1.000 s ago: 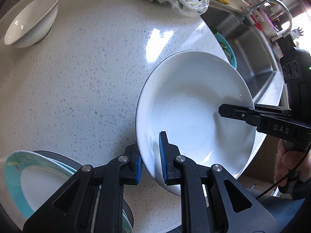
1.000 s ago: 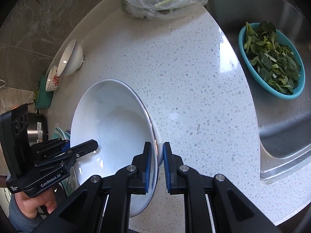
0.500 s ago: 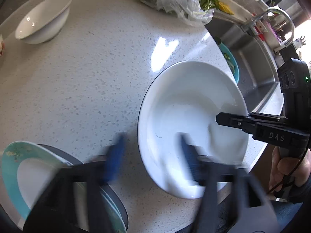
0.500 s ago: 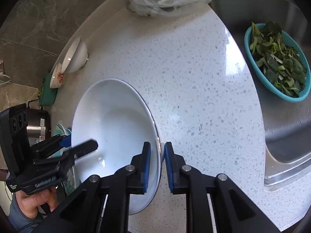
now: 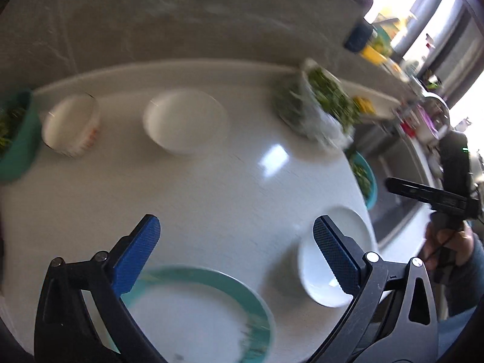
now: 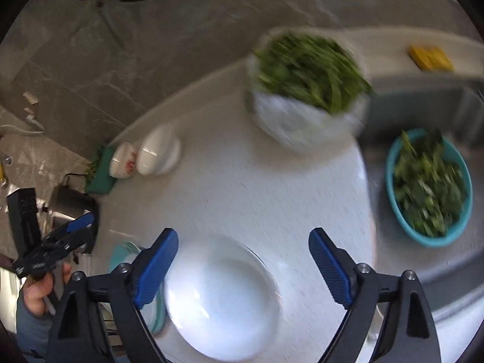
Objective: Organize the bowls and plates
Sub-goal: 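Move both tools to the smaller white bowl and close on its rim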
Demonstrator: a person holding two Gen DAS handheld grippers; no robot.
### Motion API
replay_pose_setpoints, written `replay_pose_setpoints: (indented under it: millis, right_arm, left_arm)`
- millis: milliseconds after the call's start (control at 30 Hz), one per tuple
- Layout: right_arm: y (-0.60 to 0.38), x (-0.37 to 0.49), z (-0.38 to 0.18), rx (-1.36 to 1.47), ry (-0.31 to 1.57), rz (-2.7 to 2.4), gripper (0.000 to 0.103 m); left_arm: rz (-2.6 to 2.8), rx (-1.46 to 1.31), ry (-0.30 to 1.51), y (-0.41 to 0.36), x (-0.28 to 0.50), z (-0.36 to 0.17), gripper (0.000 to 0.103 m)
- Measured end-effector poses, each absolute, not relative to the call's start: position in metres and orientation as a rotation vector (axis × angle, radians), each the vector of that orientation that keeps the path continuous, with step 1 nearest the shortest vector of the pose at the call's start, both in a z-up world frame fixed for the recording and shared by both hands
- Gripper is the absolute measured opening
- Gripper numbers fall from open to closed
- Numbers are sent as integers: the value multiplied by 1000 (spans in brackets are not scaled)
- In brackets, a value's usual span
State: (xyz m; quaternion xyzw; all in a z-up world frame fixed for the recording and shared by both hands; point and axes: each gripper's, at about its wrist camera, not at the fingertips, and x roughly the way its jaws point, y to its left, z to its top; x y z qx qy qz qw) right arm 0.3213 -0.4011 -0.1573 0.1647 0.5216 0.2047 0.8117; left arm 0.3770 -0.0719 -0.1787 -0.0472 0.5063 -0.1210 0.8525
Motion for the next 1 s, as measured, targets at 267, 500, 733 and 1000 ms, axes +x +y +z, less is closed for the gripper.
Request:
replay_pose_setpoints:
  millis: [267,500,733,1000]
  right_arm:
    - [-292,422,-142,292,1112,566,100]
    - [-225,488,-203,292,1276,538,74]
    - [-201,509,-232,278,1327,544,69]
    - [-192,520,-246,291,1376,588,56]
  left_arm:
    - [-178,-152,1045,4,480,-191,103]
    - [-152,-89,1187,-3,543,-256,83]
    - [-156,-144,1234,14,573,-297,69]
    - [-232,-191,1260,23,584,-315,34]
